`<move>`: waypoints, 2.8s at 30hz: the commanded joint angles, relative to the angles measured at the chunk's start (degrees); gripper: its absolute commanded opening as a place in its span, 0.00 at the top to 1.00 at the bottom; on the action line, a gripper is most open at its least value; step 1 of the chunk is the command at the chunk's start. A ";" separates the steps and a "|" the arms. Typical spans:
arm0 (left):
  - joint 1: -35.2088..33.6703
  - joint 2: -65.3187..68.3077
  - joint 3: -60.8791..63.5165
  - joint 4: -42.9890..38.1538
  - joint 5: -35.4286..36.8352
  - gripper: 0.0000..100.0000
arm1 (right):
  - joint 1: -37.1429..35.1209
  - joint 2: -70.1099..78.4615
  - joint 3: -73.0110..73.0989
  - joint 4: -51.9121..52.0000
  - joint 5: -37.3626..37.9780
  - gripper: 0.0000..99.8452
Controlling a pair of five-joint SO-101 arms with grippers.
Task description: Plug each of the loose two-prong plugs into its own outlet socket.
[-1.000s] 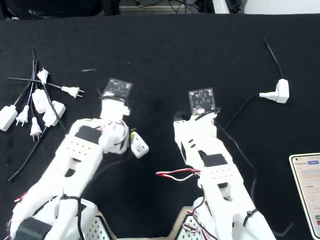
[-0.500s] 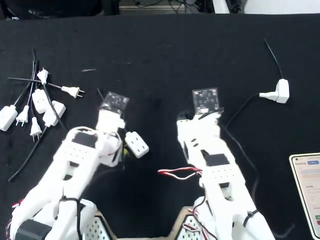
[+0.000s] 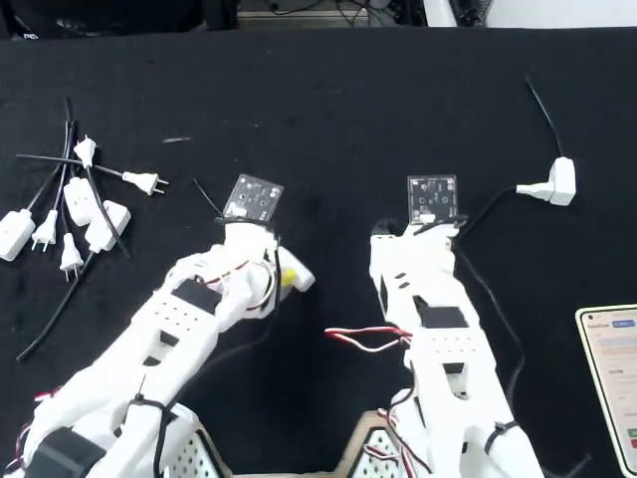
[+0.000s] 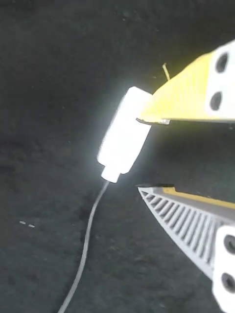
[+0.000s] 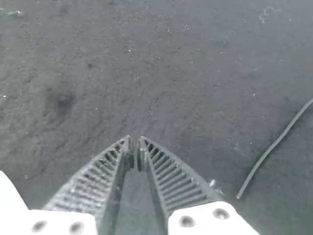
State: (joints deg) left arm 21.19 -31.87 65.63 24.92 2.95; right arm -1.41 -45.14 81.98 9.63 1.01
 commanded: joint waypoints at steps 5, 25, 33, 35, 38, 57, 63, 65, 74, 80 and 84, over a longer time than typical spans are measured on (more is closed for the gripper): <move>0.13 2.20 -2.24 2.81 -1.67 0.79 | 0.70 -2.24 -1.71 -1.23 -0.35 0.99; -13.93 16.62 -18.77 -0.79 -2.55 0.79 | 0.62 -2.15 -1.71 -1.32 -0.35 0.99; -14.02 26.46 -22.37 -0.97 -2.64 0.79 | 0.62 -2.15 -1.63 -1.32 -0.18 0.99; -14.46 26.55 -22.81 2.20 -2.99 0.79 | 0.53 -2.15 -1.63 -1.32 -0.18 0.99; -14.81 26.55 -24.40 8.35 -2.99 0.79 | 0.53 -2.15 -1.63 -1.32 -0.26 0.99; -9.80 26.64 -37.14 23.30 3.43 0.79 | -1.23 -2.07 -1.36 -1.32 0.00 0.99; -6.37 27.25 -36.97 17.32 3.87 0.79 | -1.23 -2.07 -1.36 -1.32 0.00 0.99; -7.25 27.08 -33.54 12.13 3.87 0.79 | -1.23 -2.07 -1.36 -1.32 0.00 0.99; -9.54 26.55 -24.84 9.49 1.67 0.79 | -1.23 -2.07 -1.36 -1.32 0.00 0.99; -9.80 26.55 -24.75 11.69 -0.09 0.79 | -1.23 -2.07 -1.36 -1.32 0.00 0.99; -9.54 26.55 -24.40 13.19 -0.18 0.79 | -1.23 -2.07 -1.36 -1.32 0.00 0.99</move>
State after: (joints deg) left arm 11.87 -4.26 41.27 36.88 3.47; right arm -1.58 -45.23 81.98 9.63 1.01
